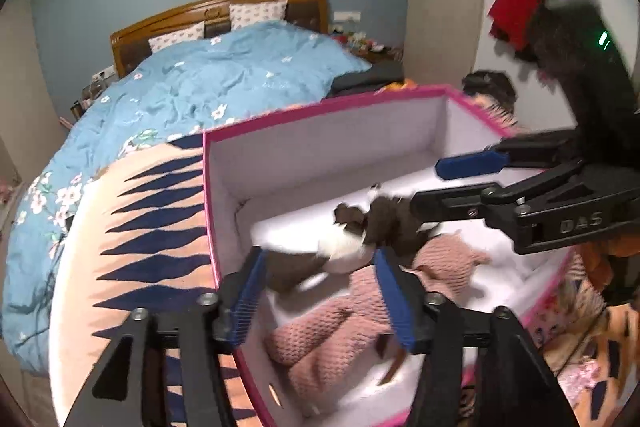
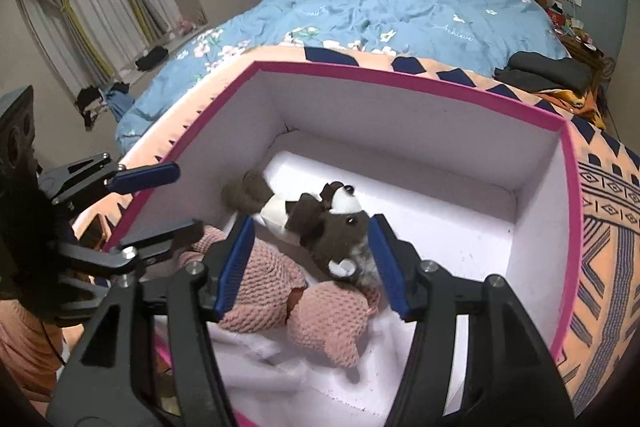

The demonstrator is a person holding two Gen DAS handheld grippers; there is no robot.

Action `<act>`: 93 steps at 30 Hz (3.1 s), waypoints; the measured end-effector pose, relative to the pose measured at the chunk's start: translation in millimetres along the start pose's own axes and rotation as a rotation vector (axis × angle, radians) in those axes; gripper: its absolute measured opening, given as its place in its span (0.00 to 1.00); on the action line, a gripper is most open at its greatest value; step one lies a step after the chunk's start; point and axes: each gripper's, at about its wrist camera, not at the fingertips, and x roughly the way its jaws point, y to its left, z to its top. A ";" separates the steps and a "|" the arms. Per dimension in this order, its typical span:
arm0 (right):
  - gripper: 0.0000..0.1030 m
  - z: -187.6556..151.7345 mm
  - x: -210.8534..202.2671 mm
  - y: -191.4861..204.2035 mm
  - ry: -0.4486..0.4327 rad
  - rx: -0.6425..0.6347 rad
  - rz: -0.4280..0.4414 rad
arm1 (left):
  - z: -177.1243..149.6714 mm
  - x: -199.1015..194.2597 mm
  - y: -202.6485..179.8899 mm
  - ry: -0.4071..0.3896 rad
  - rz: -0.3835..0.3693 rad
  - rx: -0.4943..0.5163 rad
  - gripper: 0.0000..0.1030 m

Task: Organize objects
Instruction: 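Lower the plush dog into the magenta box and release it, then reach both grippers to the green frog plush, then grasp the green frog plush with both grippers and lift, then carry the frog into the magenta box and open both grippers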

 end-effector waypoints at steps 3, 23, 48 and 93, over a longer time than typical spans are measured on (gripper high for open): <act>0.59 -11.3 -24.1 3.8 -0.062 0.000 0.043 | -3.9 -23.7 -0.6 -0.062 -0.062 -0.022 0.71; 0.69 -164.6 -103.8 51.8 -0.165 -0.071 0.136 | -108.3 -82.9 -42.6 -0.055 -0.213 0.027 0.86; 0.64 -198.8 -43.9 60.0 -0.080 -0.044 0.046 | -162.0 -37.5 -53.4 0.105 -0.314 -0.056 0.66; 0.57 -57.3 -111.1 72.8 -0.336 -0.256 0.046 | -30.3 -89.5 -24.0 -0.186 -0.231 -0.084 0.61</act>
